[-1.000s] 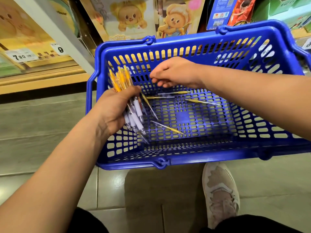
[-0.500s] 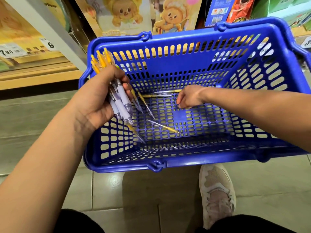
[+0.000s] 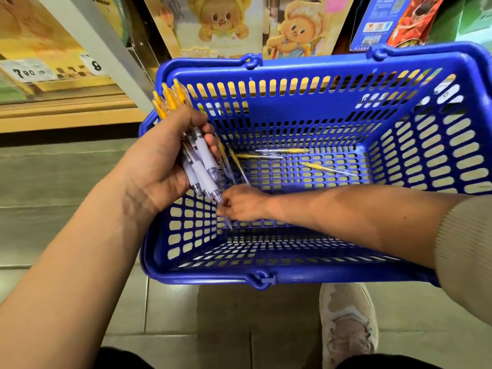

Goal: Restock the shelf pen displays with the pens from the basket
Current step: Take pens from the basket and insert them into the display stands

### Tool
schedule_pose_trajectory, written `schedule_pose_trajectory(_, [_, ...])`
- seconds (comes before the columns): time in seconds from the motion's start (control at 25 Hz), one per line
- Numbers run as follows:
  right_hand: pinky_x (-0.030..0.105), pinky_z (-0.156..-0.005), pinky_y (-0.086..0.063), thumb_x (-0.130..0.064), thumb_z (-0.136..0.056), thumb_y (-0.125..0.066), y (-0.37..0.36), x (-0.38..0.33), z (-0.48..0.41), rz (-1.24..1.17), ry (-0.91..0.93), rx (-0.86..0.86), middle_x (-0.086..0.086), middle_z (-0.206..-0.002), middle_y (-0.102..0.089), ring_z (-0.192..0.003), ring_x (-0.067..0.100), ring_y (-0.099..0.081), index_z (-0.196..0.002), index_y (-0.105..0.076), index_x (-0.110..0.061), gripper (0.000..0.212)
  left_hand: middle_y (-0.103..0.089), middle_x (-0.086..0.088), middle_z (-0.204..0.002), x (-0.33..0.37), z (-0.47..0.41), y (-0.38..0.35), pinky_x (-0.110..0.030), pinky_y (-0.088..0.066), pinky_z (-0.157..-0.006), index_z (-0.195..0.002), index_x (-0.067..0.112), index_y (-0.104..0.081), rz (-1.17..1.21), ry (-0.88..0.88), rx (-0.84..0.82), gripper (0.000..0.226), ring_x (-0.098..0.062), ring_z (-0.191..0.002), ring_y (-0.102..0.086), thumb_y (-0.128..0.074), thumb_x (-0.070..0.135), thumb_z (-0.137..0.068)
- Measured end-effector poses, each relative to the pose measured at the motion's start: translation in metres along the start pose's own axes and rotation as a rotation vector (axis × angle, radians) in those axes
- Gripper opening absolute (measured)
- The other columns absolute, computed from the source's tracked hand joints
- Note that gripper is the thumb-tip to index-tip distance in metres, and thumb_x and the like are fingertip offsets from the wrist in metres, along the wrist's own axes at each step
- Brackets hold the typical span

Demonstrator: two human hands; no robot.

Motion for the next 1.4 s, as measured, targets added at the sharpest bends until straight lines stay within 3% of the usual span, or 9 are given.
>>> schedule_pose_trajectory(0.08, [0.027,-0.084,-0.053,-0.032,-0.100,-0.058,0.034,0.010,-0.004,-0.126,-0.054,0.164,0.000,-0.107,-0.066,-0.089,0.016,-0.063,-0.115,-0.066,-0.014,0.024,-0.051,0.002,-0.066,0.001,0.001,0.002,-0.022,-0.049,-0.052,-0.063,0.014,-0.059,0.015,0.007,0.011,0.032,-0.007,-0.054,-0.050,-0.052,0.010,-0.094])
schedule_pose_trajectory(0.16, [0.015,-0.064,-0.052,-0.032,-0.100,-0.060,0.067,0.021,-0.011,-0.176,-0.120,0.319,-0.002,-0.105,-0.068,-0.079,0.009,-0.065,-0.117,-0.065,-0.017,0.023,-0.052,0.002,-0.067,0.004,0.001,0.004,-0.022,-0.049,-0.053,-0.067,0.014,-0.058,0.024,-0.008,0.027,0.028,-0.008,-0.055,-0.050,-0.053,0.011,-0.094])
schedule_pose_trajectory(0.32, [0.029,-0.067,-0.053,-0.040,-0.098,-0.061,0.099,0.022,-0.029,-0.041,-0.197,0.454,-0.001,-0.085,-0.065,-0.077,0.018,-0.064,-0.093,-0.063,-0.019,0.022,-0.052,0.002,-0.068,0.006,0.002,0.009,-0.023,-0.049,-0.053,-0.073,0.014,-0.055,0.030,-0.020,0.043,0.022,-0.008,-0.055,-0.050,-0.055,0.012,-0.095])
schedule_pose_trajectory(0.4, [0.030,-0.070,-0.052,-0.037,-0.097,-0.064,0.093,0.017,-0.041,-0.025,-0.202,0.396,-0.001,-0.084,-0.064,-0.076,0.016,-0.062,-0.095,-0.064,-0.018,0.020,-0.052,0.002,-0.066,0.006,0.002,0.009,-0.022,-0.049,-0.052,-0.062,0.014,-0.061,0.033,-0.009,0.030,0.034,-0.008,-0.054,-0.050,-0.054,0.013,-0.095])
schedule_pose_trajectory(0.56, [0.046,-0.103,-0.050,-0.013,-0.099,-0.061,0.076,0.019,-0.059,0.098,-0.286,0.254,0.010,-0.111,-0.064,-0.098,0.025,-0.064,-0.119,-0.065,-0.006,0.021,-0.052,0.002,-0.065,0.006,0.003,0.013,-0.022,-0.049,-0.053,-0.053,0.016,-0.064,0.019,0.002,0.026,0.043,-0.009,-0.054,-0.051,-0.054,0.014,-0.094])
schedule_pose_trajectory(0.76, [0.026,-0.070,-0.048,-0.049,-0.094,-0.064,0.097,0.012,-0.034,-0.129,-0.137,0.284,-0.004,-0.088,-0.068,-0.081,0.012,-0.064,-0.105,-0.069,-0.020,0.031,-0.053,0.002,-0.065,0.006,0.000,0.011,-0.022,-0.050,-0.053,-0.052,0.017,-0.064,0.015,-0.007,0.029,0.043,-0.008,-0.054,-0.051,-0.056,0.013,-0.093])
schedule_pose_trajectory(0.96, [0.030,-0.083,-0.058,-0.049,-0.091,-0.068,0.107,0.066,0.013,0.036,-0.170,-0.119,0.003,-0.091,-0.072,-0.082,0.014,-0.074,-0.087,-0.067,-0.016,0.033,-0.053,0.002,-0.068,-0.002,-0.004,0.010,-0.023,-0.051,-0.054,-0.069,0.016,-0.059,-0.036,-0.001,0.019,0.024,-0.008,-0.056,-0.052,-0.057,0.011,-0.092])
schedule_pose_trajectory(1.12, [0.035,-0.087,-0.060,-0.039,-0.090,-0.073,0.095,0.128,0.047,0.136,-0.341,-0.197,0.010,-0.103,-0.067,-0.093,0.024,-0.071,-0.103,-0.068,-0.006,0.036,-0.054,0.003,-0.070,-0.010,-0.006,0.015,-0.024,-0.051,-0.056,-0.077,0.016,-0.056,-0.073,0.032,-0.004,0.014,-0.008,-0.058,-0.053,-0.060,0.013,-0.090])
schedule_pose_trajectory(1.4, [0.029,-0.078,-0.043,-0.039,-0.091,-0.072,0.078,0.125,0.052,0.534,-0.305,-0.185,-0.003,-0.104,-0.071,-0.094,0.018,-0.063,-0.117,-0.067,-0.022,0.032,-0.061,0.001,-0.074,-0.023,-0.014,0.017,-0.026,-0.055,-0.058,-0.081,0.013,-0.061,-0.173,0.081,0.013,0.009,-0.010,-0.060,-0.060,-0.064,0.016,-0.089])
Point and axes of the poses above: each hand's wrist, its own z-axis away from the middle knuckle, its own y-axis out of the back of the hand, x = y × z, the point moved 9 cm from there along -z, towards the middle knuckle
